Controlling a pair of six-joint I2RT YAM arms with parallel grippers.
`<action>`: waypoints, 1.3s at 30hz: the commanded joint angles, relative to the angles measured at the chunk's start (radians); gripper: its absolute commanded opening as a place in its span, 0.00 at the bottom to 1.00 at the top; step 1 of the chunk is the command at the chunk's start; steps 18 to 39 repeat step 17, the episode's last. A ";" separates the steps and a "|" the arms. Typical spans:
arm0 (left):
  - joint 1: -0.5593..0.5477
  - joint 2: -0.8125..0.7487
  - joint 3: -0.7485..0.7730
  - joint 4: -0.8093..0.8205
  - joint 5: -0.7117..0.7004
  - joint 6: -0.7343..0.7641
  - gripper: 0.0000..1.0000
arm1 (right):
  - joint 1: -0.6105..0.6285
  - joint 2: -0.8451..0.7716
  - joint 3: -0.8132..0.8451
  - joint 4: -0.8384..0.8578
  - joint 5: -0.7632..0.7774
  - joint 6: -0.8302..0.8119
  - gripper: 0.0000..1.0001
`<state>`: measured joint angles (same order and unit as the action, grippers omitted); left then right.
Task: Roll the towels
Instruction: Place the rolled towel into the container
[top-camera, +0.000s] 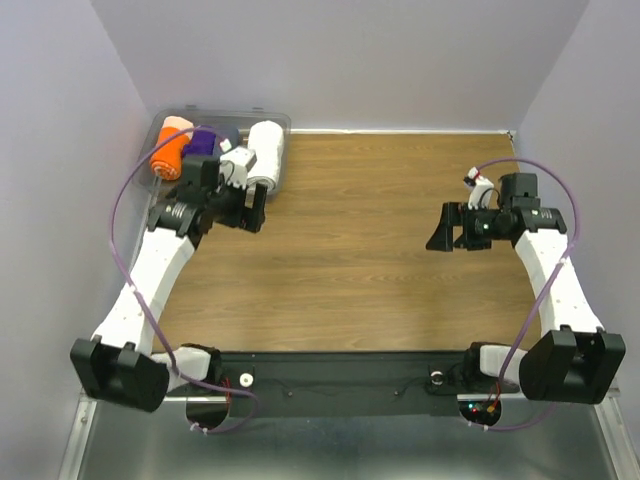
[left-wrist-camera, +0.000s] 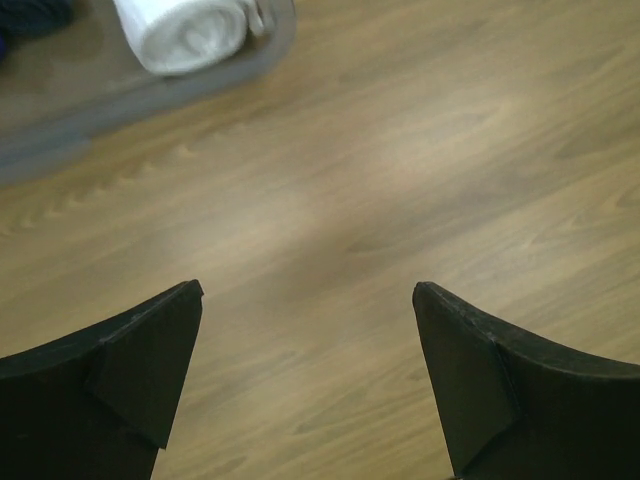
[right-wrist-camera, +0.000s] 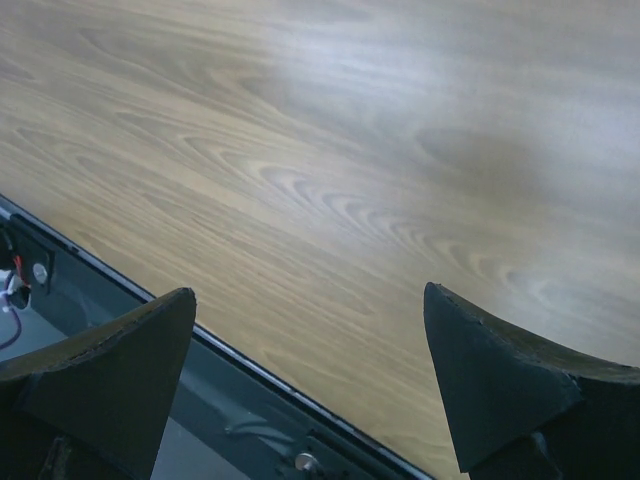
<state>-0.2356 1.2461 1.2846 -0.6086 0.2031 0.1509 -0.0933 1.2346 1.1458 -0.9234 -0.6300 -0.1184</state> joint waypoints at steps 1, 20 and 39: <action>-0.002 -0.146 -0.181 0.102 0.045 -0.002 0.99 | -0.006 -0.076 -0.080 0.099 0.068 0.066 1.00; 0.065 -0.295 -0.284 0.145 0.097 0.006 0.99 | -0.005 -0.147 -0.130 0.156 0.101 0.043 1.00; 0.065 -0.295 -0.284 0.145 0.097 0.006 0.99 | -0.005 -0.147 -0.130 0.156 0.101 0.043 1.00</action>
